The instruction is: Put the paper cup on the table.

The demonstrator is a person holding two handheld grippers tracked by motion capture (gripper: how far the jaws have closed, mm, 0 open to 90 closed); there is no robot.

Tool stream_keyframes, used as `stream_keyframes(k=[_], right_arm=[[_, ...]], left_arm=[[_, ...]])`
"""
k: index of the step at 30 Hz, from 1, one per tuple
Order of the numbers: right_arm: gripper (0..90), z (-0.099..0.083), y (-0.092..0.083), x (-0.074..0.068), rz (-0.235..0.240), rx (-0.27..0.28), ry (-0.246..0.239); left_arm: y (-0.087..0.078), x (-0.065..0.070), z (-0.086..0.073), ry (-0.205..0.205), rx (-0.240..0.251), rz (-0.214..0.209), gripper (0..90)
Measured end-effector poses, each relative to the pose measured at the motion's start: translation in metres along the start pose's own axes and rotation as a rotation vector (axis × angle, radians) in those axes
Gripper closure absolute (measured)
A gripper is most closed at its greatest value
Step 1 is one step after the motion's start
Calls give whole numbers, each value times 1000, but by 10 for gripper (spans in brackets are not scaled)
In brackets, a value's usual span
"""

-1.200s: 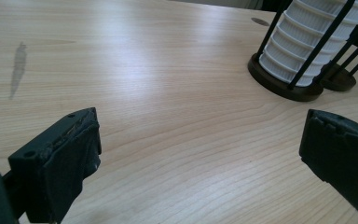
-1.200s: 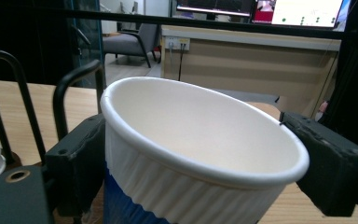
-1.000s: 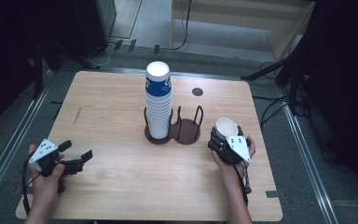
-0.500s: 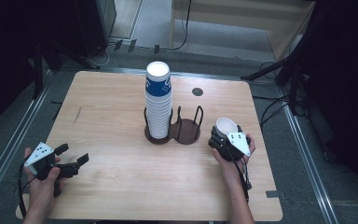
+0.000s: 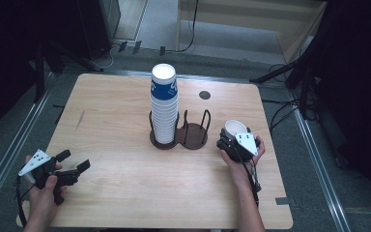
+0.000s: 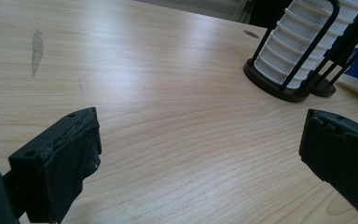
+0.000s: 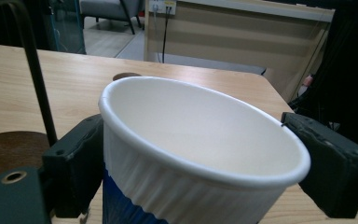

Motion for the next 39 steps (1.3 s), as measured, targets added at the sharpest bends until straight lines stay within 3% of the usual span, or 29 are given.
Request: stream_keyframes(k=[13, 23, 27, 31, 39], right_arm=[[116, -3, 3, 0, -7, -14, -9], [117, -8, 3, 0, 9, -76, 14], [5, -4, 0, 1, 40, -66, 47], [0, 4, -6, 4, 72, -36, 70], [0, 14, -19, 10, 88, -6, 96]], left_arm=[[0, 0, 0, -5, -1, -8, 0], [0, 0, 0, -5, -1, -11, 0], [1, 0, 0, -12, -4, -11, 0], [1, -1, 0, -16, -14, -2, 0], [3, 0, -1, -7, -36, 0, 0]])
Point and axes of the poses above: each handheld gripper's, and its own axes: y roughly forward along the jaws, z roughly out of its top, x roughly to its right, the point moved 7 cm from there along y, roughly forward along the jaws, and after that the axes turned 1 degree about -x, right-handed, at the moved point
